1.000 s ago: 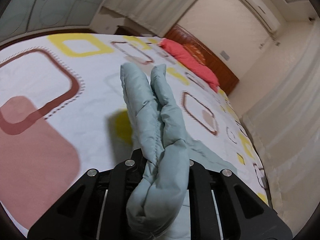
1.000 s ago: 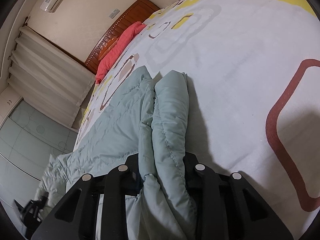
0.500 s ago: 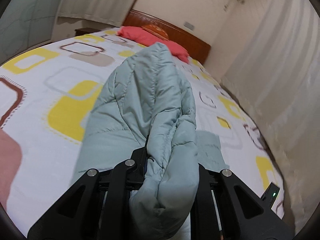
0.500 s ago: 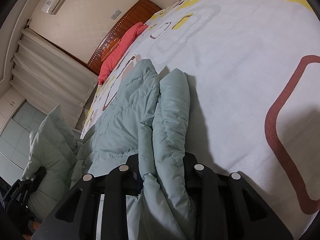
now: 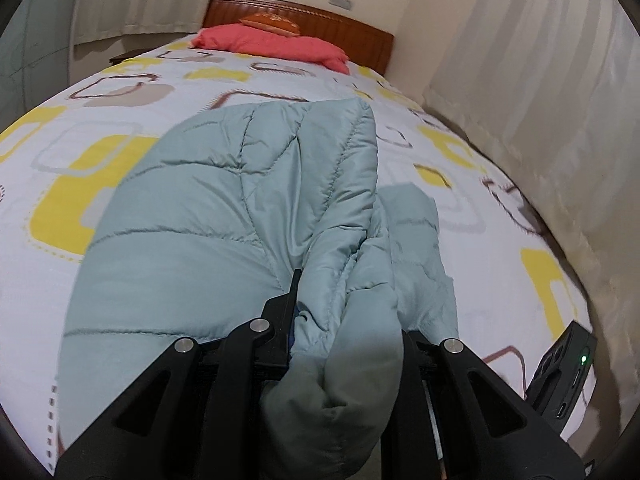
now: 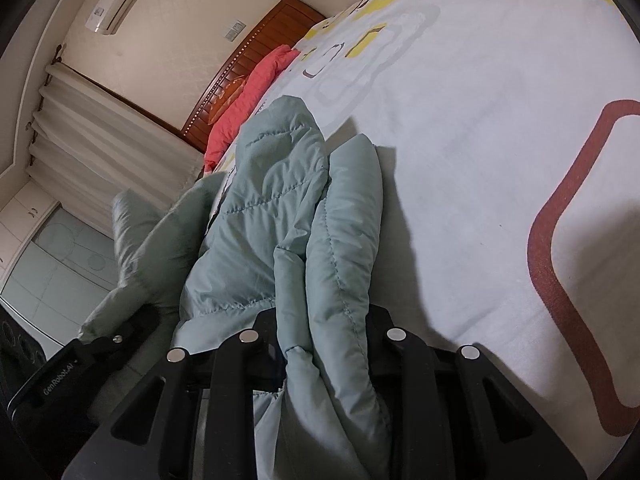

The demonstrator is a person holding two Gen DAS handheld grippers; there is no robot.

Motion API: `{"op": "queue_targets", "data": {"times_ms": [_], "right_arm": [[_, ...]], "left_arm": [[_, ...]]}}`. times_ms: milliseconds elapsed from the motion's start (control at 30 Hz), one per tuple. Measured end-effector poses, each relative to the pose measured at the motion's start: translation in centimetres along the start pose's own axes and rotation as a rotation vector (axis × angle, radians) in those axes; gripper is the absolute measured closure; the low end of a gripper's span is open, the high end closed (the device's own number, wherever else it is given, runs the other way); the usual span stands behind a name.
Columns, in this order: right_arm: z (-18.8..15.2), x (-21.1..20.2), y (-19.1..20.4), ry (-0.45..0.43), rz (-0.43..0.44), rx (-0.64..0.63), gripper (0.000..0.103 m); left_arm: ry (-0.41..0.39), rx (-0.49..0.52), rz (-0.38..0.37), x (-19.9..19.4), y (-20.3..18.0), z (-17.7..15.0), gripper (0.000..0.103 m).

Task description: Fold large clothes

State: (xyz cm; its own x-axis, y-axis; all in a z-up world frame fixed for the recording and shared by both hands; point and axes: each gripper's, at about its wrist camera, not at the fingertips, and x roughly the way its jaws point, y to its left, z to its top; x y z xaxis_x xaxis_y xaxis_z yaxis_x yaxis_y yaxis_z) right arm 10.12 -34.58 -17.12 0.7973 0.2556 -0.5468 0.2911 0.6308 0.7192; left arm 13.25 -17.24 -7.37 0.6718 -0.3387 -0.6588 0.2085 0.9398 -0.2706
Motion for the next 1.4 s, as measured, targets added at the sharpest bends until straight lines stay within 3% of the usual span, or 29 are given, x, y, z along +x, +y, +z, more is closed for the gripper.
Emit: {"op": "queue_targets", "data": {"times_ms": [500,733,900,1067,1133,1200,1400], "right_arm": [[0.0,0.1,-0.5,0.004,0.019,0.014,0.081],[-0.1,0.1,-0.7,0.006,0.013,0.021,0.084],[0.2,-0.2,-0.6,0.017,0.035,0.03,0.08],[0.9,-1.0,-1.2,0.048,0.053,0.057,0.075],[1.0,-1.5,-1.0,0.043,0.047,0.05,0.068],[1.1,-2.2,-0.7,0.014,0.015,0.033,0.044],[1.7,-4.9,0.2,-0.043,-0.025,0.015,0.043]], "left_arm": [[0.03,0.158,-0.002,3.1,-3.6,-2.4,0.089],[0.048,0.124,-0.046,3.9,-2.8,-2.5,0.089],[0.049,0.119,-0.076,3.5,-2.4,-2.3,0.089],[0.042,0.099,-0.125,2.3,-2.0,-2.1,0.073],[0.041,0.096,-0.154,1.7,-2.1,-2.1,0.052],[0.029,0.092,-0.19,0.7,-2.3,-2.1,0.045],[0.005,0.003,-0.254,-2.3,-0.8,-1.2,0.044]]}}
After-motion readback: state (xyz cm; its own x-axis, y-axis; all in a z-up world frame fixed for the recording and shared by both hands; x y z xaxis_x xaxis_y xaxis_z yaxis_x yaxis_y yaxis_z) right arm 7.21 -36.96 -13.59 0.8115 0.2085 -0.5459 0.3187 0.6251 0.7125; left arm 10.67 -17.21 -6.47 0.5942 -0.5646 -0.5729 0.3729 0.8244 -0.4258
